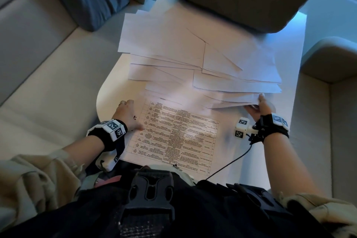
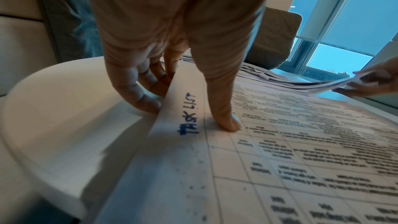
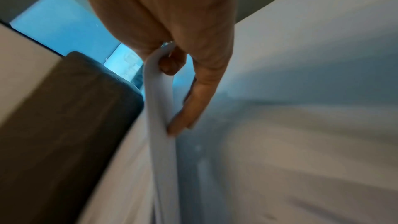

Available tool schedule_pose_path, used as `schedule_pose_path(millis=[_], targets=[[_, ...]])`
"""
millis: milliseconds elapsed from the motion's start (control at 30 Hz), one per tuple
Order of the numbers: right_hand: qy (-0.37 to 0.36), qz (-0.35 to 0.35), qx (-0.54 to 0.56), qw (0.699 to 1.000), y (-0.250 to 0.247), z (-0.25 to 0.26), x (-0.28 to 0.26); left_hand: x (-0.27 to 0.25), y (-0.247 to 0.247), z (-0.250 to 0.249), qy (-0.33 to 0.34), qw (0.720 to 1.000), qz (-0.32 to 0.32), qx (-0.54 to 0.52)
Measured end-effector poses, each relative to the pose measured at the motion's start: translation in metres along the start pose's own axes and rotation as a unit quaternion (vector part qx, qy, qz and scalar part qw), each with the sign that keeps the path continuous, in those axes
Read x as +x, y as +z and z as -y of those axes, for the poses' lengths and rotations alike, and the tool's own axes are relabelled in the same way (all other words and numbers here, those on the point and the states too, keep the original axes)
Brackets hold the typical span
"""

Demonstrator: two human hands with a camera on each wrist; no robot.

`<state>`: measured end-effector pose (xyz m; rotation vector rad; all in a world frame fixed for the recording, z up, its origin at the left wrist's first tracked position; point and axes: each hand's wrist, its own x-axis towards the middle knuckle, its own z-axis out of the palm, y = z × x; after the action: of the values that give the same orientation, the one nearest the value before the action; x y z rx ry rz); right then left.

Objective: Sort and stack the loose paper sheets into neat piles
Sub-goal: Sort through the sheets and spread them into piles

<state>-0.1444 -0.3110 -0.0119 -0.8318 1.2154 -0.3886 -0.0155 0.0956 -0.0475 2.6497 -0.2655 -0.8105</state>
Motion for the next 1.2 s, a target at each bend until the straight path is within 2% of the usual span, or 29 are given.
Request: schedule_pose_path(millis=[267, 367, 433, 500, 633, 733, 833, 933, 1033, 1100, 1133, 1200], targets=[[-0.119, 0.097, 0.111, 0.982, 0.035, 0.079, -0.069, -0.003, -0.007, -0.008, 0.003, 0.999, 0.017, 0.041], [-0.145, 0.139, 0.156, 0.967, 0.05, 0.097, -0.112, -0.01, -0.02, -0.026, 0.034, 0.998, 0.001, 0.057], [-0.165, 0.162, 0.174, 0.957, 0.058, 0.102, -0.139, -0.016, -0.034, -0.046, 0.09, 0.996, -0.001, 0.02], [-0.188, 0.186, 0.18, 0.947, 0.066, 0.102, -0.164, -0.025, -0.048, -0.07, 0.18, 0.983, 0.017, -0.032], [-0.204, 0.246, 0.172, 0.932, 0.08, 0.091, -0.202, -0.059, -0.062, -0.121, 0.373, 0.925, 0.025, -0.07], [-0.227, 0.272, 0.11, 0.929, 0.083, 0.078, -0.22, -0.074, -0.055, -0.143, 0.434, 0.893, 0.018, -0.116], [-0.264, 0.296, 0.071, 0.915, 0.073, 0.067, -0.227, -0.077, -0.052, -0.146, 0.451, 0.882, 0.003, -0.138], [-0.26, 0.293, 0.079, 0.917, 0.052, 0.059, -0.229, -0.066, -0.057, -0.136, 0.433, 0.89, -0.032, -0.136], [-0.223, 0.285, 0.078, 0.929, 0.035, 0.049, -0.226, -0.051, -0.058, -0.124, 0.31, 0.933, 0.001, -0.182], [-0.2, 0.284, 0.056, 0.936, 0.029, 0.04, -0.224, -0.041, -0.051, -0.115, 0.216, 0.95, 0.086, -0.21], [-0.193, 0.291, 0.04, 0.936, 0.028, 0.036, -0.223, -0.038, -0.045, -0.11, 0.181, 0.948, 0.138, -0.223], [-0.184, 0.31, 0.01, 0.933, 0.03, 0.029, -0.223, -0.029, -0.028, -0.099, 0.158, 0.929, 0.221, -0.252]])
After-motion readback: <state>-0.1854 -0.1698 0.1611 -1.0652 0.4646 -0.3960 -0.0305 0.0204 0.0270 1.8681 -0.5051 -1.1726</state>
